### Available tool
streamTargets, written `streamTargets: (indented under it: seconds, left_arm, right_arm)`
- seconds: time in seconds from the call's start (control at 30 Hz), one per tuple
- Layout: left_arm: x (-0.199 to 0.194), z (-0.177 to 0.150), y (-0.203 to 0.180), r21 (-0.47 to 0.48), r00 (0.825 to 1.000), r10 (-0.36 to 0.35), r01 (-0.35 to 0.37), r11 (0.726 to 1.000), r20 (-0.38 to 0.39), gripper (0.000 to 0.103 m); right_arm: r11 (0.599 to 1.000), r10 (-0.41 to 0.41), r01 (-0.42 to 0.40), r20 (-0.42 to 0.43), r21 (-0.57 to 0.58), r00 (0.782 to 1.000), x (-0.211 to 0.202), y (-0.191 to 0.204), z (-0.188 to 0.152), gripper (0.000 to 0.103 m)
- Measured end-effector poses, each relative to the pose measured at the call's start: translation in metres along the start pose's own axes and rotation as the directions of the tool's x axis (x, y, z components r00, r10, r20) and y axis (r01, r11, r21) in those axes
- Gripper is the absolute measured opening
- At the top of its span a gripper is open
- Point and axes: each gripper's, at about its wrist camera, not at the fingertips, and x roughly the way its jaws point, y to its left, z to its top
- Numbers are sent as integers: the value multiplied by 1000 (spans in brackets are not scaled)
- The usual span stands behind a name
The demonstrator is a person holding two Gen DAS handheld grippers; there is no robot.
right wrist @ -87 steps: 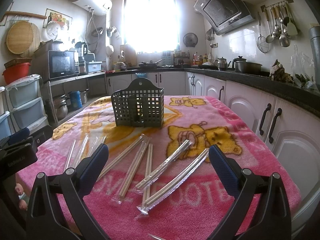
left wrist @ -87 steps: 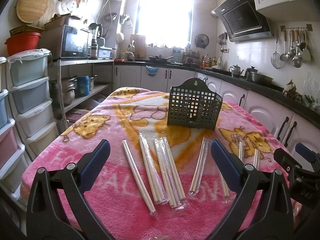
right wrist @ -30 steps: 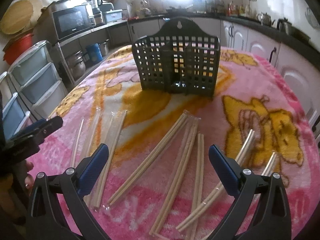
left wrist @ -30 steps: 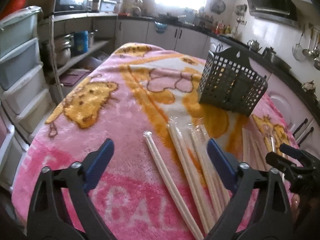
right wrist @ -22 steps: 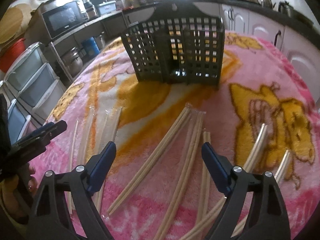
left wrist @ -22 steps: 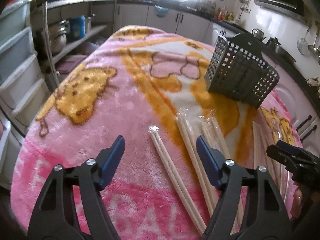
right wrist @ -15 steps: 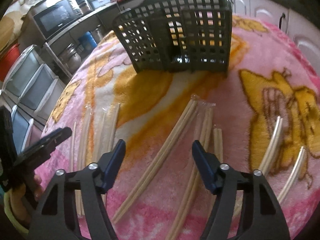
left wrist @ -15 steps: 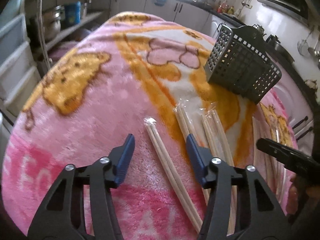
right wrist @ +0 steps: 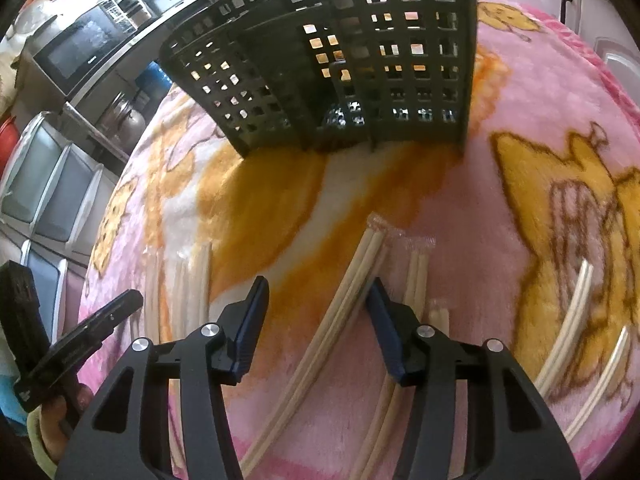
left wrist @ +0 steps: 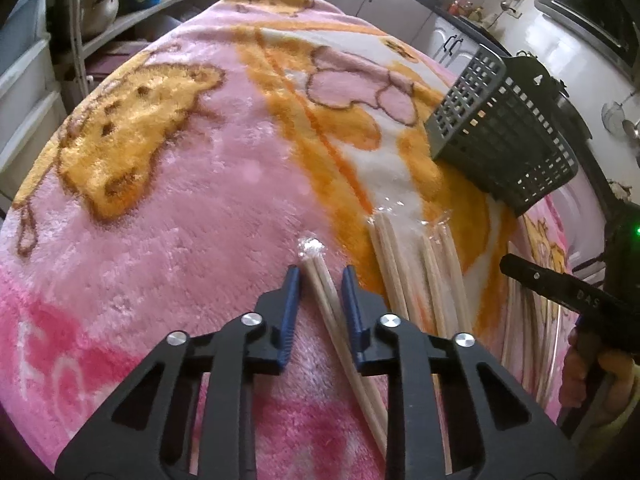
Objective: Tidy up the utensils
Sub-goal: 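Lower the left tool onto a wrapped chopstick and close it while the right tool grasps another, then lift the held chopsticks upright and carry both tools over the green caddy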
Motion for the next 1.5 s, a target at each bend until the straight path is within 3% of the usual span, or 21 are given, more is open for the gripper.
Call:
streamTargets:
  seconds: [0.23,0.5,0.83,1.23,1.33,1.5]
  left_arm:
    - [1,6,2,1,1000,-11,11,1000,-10,9]
    - [-10,9,-7,49,1000,1,-2,999,31,5]
    - [-37,18,-36,144,993,14,-31,989,116,5]
    - [-56,39,-88,248,978,-8,-44,968,207,5]
    - [-62,51,-102,265,969,-20,-47,963,247,5]
    - [-75,75,-129,289,939,-50,-53,956,339,5]
  right_arm:
    - [1000,-5,5,-37,12,999,11,2,21,47]
    - [998,-55,54,-40,-42,998,21,6,35,12]
    - [992,88,-83,59,-93,994,-18,9,32,6]
    - [976,166,-119,274,-181,947,-81,8,30,6]
    - [974,181,-124,327,-187,928,-95,4,32,6]
    - [974,183,-100,451,-203,873,-119,-3,41,6]
